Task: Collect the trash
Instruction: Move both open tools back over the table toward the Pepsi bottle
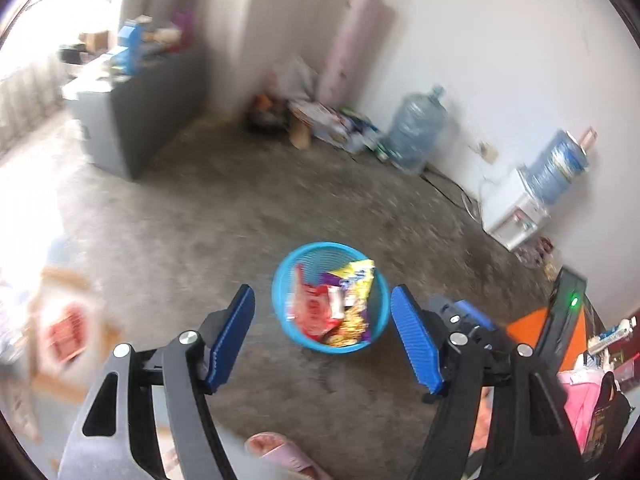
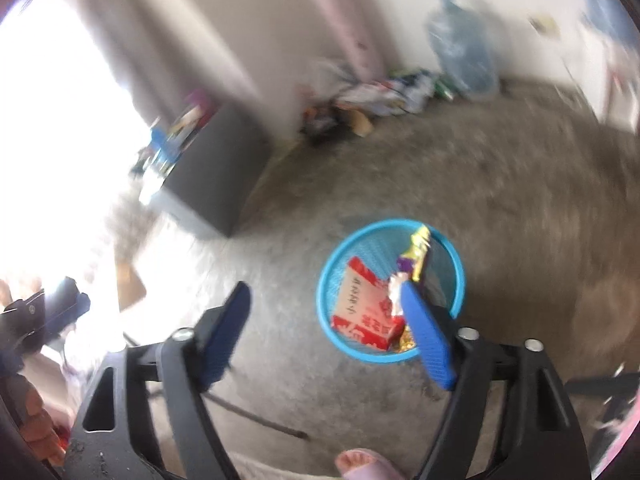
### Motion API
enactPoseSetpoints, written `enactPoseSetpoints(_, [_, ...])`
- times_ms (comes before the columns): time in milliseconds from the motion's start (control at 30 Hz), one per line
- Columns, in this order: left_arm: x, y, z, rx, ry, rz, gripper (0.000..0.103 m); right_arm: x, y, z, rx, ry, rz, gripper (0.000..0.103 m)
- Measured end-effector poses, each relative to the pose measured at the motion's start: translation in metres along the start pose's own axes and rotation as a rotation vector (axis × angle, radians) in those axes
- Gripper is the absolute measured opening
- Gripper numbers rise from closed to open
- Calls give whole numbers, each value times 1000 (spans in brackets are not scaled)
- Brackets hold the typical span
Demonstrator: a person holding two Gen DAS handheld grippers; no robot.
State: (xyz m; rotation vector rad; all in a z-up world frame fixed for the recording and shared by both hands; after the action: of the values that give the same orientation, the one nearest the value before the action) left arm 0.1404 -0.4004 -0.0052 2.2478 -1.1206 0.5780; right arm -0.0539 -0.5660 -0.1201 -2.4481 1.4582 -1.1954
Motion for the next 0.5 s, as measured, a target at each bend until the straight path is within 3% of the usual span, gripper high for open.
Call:
enactPoseSetpoints(67, [-15, -22, -33, 50, 50, -43, 81, -2, -25, -11, -22, 1, -86, 88])
enactPoseSetpoints(167, [-40, -56, -83, 123, 112, -138, 87, -9, -59, -26, -35, 26, -179, 94])
enactPoseSetpoints(267, [-68, -87, -130, 208, 167, -223, 97, -16, -89, -36, -31, 56, -250, 95])
enactPoseSetpoints(367, [-98, -114, -175, 322, 231, -289, 97, -30, -119, -50, 0, 65, -339, 95])
enactPoseSetpoints(500, [-128, -138, -215, 386, 272, -364, 97, -42, -147, -58, -64, 87, -440, 95])
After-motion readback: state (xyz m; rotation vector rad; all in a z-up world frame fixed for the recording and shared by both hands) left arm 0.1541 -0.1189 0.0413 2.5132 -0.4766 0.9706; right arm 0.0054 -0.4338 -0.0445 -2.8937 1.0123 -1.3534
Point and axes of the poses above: each gripper's, at about its wrist camera, not at the fingertips, and z roughly the way its jaws point, y to its right, x to its top, the point moved 4 cm from there along z, roughly the way its jaws point, and after that the axes turned 2 degrees about -x, right-handed, at the moved point
